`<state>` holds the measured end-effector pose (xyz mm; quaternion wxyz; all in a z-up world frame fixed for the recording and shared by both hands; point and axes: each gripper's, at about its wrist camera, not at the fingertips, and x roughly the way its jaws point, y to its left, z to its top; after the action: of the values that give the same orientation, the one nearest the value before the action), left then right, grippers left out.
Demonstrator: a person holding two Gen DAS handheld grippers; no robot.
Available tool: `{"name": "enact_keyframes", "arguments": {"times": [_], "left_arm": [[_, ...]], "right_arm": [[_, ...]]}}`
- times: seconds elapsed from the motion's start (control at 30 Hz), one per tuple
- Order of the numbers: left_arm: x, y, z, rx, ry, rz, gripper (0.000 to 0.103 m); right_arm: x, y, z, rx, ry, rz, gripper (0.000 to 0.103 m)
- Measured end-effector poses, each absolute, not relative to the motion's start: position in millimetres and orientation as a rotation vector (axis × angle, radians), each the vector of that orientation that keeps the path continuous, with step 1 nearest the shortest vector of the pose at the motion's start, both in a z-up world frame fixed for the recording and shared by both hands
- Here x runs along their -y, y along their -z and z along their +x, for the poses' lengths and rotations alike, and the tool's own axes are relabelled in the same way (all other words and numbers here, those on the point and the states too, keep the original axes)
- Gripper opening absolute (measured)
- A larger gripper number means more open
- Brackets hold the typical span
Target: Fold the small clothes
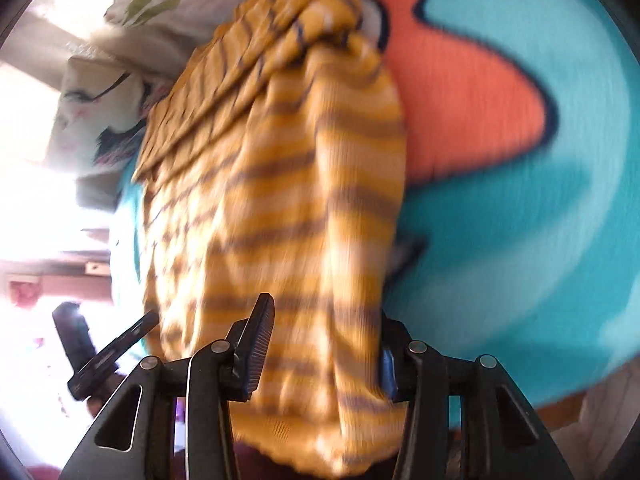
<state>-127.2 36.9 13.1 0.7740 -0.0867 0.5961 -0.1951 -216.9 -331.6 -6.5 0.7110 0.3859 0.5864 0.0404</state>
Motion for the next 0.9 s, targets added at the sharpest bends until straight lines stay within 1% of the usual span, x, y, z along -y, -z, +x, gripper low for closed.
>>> {"name": "enact_keyframes", "arguments": {"times": [0.17,0.23,0.33,0.37,0.4,0.43,0.47,0.57,0.7,0.9], "left_arm": [[-30,-13,-152,-1.288,0.456,-0.18,0.056],[-29,-13,-157,-1.29,0.455,-0.179,0.058],[-24,-13,-158,-1.303,0.43,-0.155,0.057],[-22,-13,-158,-1.309,0.412,-0.125,0.047],[-19,-12,-157,-1.316,0.396,-0.092,0.021],[-17,-12,-156,-1.339,0.394,-0.082,0.01],[-20,-12,-155,-1.352,0.384,-0.1,0.01],[-33,-24,-152,-1.351,0.353,-0.19,0.01],[-45,-51,-148,-1.321,0.313,-0.288,0.01],[-48,-86,-119,-1.244,0.298,-0.454,0.01]], "right_arm": [[318,6,-246,-1.327,-0.121,0.876,0.05],[309,7,-251,-1.357,-0.133,0.846,0.05],[297,10,-254,-1.419,-0.137,0.773,0.05],[293,13,-254,-1.44,-0.141,0.751,0.048],[288,16,-255,-1.464,-0.149,0.721,0.045],[283,17,-254,-1.485,-0.156,0.696,0.028],[281,17,-253,-1.501,-0.165,0.671,0.015],[275,-5,-247,-1.494,-0.224,0.59,0.013],[277,-54,-233,-1.419,-0.349,0.533,0.013],[303,-82,-199,-1.3,-0.465,0.628,0.013]]}}
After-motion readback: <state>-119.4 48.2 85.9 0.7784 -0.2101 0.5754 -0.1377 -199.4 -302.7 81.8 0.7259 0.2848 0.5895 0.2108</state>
